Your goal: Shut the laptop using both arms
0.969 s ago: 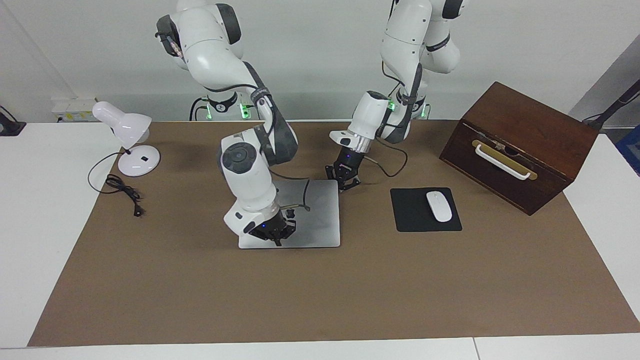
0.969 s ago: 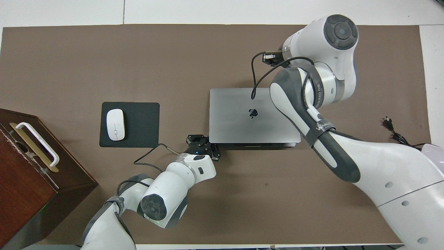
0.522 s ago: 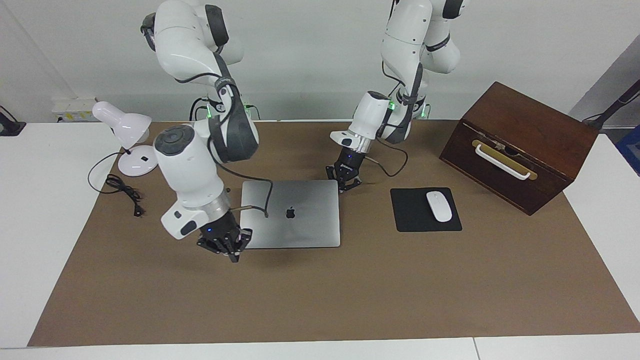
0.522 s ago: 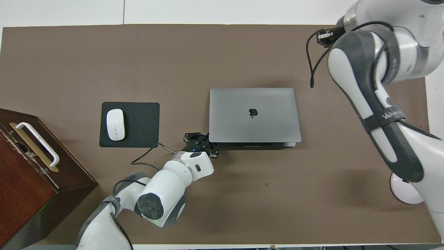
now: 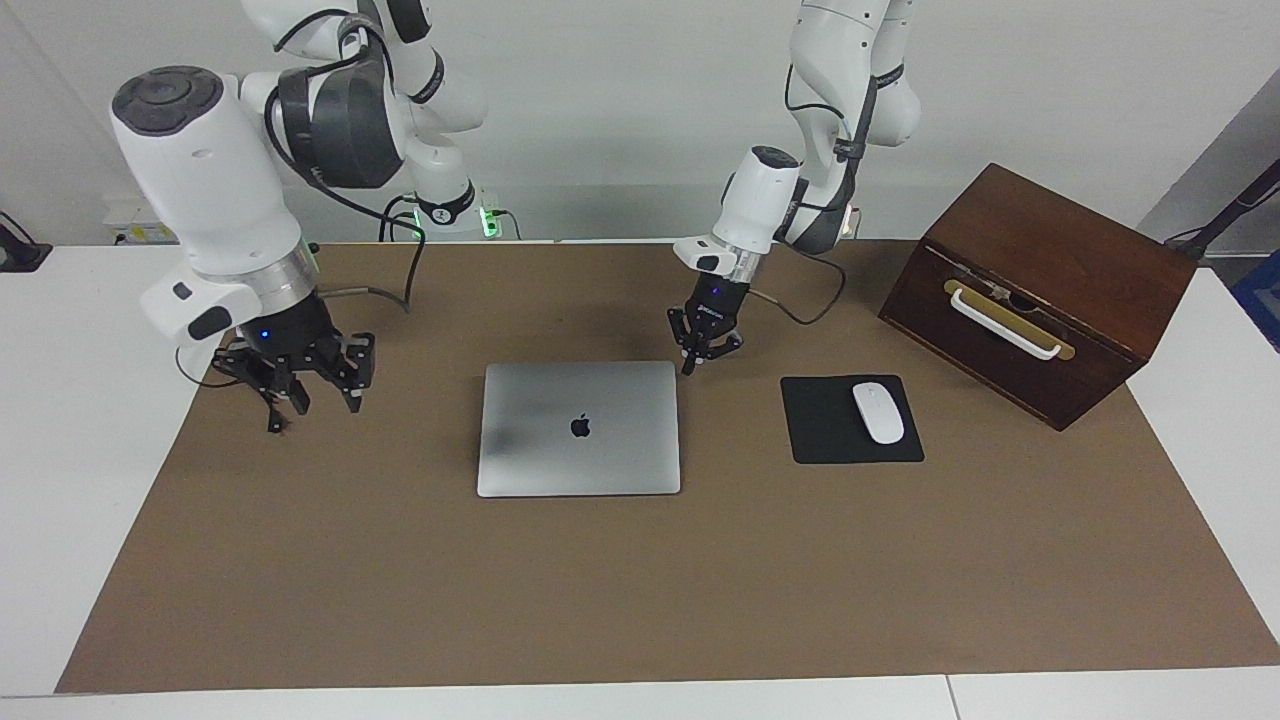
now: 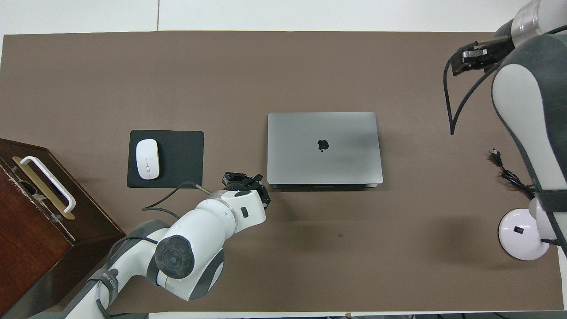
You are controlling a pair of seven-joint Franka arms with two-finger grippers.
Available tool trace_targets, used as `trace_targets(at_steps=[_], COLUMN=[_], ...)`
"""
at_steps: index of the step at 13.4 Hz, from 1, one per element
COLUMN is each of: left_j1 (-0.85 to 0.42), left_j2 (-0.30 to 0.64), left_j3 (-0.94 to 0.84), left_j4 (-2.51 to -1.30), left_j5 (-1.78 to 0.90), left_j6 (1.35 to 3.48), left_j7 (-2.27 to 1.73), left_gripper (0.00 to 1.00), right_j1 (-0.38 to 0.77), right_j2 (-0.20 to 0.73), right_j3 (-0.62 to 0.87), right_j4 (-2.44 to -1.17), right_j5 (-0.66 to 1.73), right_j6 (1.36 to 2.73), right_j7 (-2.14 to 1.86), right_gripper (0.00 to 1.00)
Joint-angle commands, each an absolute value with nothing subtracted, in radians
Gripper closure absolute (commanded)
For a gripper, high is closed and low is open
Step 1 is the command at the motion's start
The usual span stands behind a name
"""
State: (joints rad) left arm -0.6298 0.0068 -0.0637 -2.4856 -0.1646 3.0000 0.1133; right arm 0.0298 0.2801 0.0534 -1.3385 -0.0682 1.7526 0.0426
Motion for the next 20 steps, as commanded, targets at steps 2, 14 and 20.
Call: trace_targets(at_steps=[2,14,20], left_j1=[-0.611,-0.351,-0.195], left_j2=[-0.138,-0.37,-0.357], left_j3=[-0.063,-0.063,-0.066], left_j4=[-2.514,-2.223,-2.111], left_j5=[-0.179,-0.091,-0.011], left_j6=[2.769,1.992,1.864], left_j7=[0.153,0.158,0.147], left_gripper=[1.0,1.0,0.0], right_j1=[0.02,-0.14,-0.14], right_j2=[0.138,0.037,0.035], right_j3=[0.061,0.058,0.057], right_j4=[-1.545,-1.52,-1.517], right_j5=[-0.071,-0.075,-0.066], right_j6=[1.848,1.744,1.726], right_j7=[0.041,-0.089,-0.183], right_gripper=[0.0,0.0,0.0])
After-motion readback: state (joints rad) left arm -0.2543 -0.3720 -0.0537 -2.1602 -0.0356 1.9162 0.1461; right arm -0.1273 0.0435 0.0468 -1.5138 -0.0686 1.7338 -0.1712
